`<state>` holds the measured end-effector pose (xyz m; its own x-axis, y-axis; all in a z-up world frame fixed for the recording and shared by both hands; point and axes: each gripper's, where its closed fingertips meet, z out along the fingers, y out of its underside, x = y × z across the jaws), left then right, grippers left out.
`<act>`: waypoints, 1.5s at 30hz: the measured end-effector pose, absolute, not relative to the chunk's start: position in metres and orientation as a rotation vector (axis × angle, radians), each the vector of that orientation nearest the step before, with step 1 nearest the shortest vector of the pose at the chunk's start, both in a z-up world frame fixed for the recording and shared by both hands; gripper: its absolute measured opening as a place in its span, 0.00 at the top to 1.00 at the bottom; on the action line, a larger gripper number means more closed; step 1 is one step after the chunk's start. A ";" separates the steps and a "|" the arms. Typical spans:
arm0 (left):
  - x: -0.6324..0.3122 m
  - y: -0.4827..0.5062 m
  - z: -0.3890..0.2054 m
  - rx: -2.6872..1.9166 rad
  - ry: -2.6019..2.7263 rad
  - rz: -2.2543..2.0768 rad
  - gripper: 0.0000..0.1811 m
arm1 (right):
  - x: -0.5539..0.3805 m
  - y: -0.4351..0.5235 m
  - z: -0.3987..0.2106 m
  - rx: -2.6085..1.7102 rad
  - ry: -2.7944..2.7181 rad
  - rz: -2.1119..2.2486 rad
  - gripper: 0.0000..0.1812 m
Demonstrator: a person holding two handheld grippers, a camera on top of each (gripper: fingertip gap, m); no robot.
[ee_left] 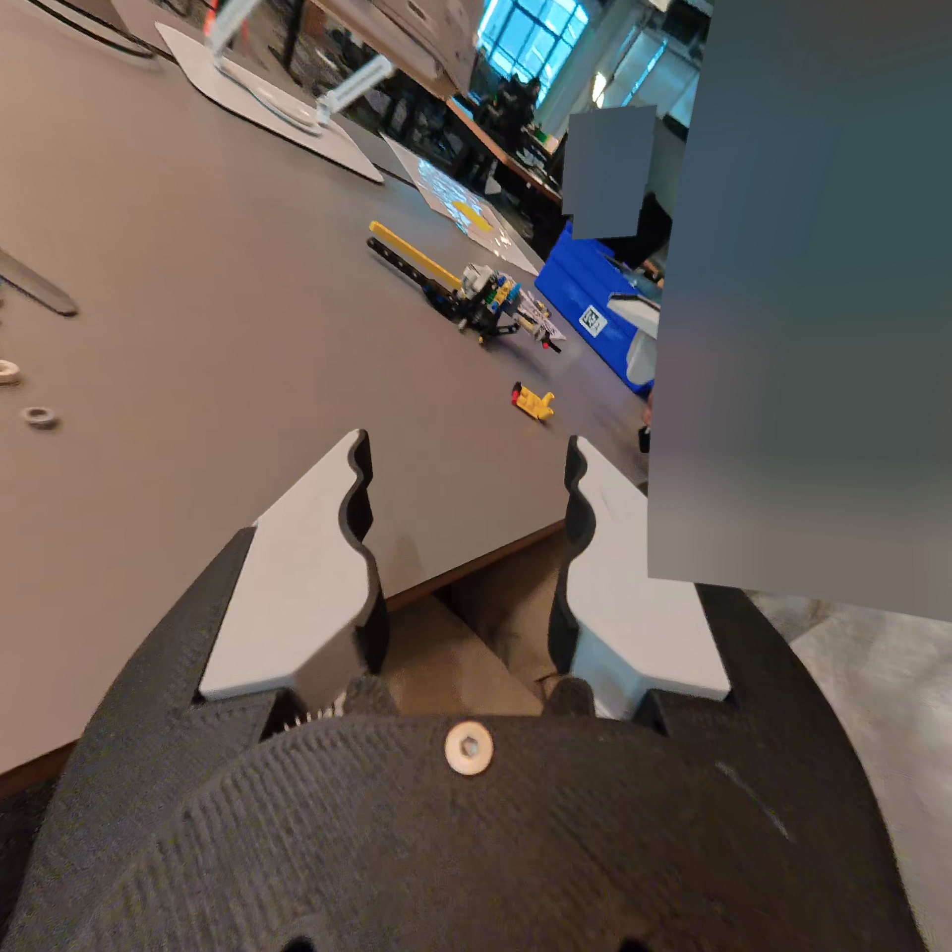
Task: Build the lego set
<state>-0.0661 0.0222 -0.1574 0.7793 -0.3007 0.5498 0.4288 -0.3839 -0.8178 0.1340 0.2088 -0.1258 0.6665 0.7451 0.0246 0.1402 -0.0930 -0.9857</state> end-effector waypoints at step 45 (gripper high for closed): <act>-0.043 0.031 -0.169 -1.852 0.063 -0.590 0.62 | 0.160 0.210 -0.158 -1.762 -0.653 0.775 0.84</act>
<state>-0.0428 0.0310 -0.1691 0.8730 -0.3244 0.3642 0.2404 -0.3635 -0.9000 0.1604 0.2102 -0.1577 0.6406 0.7439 -0.1906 0.0610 -0.2967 -0.9530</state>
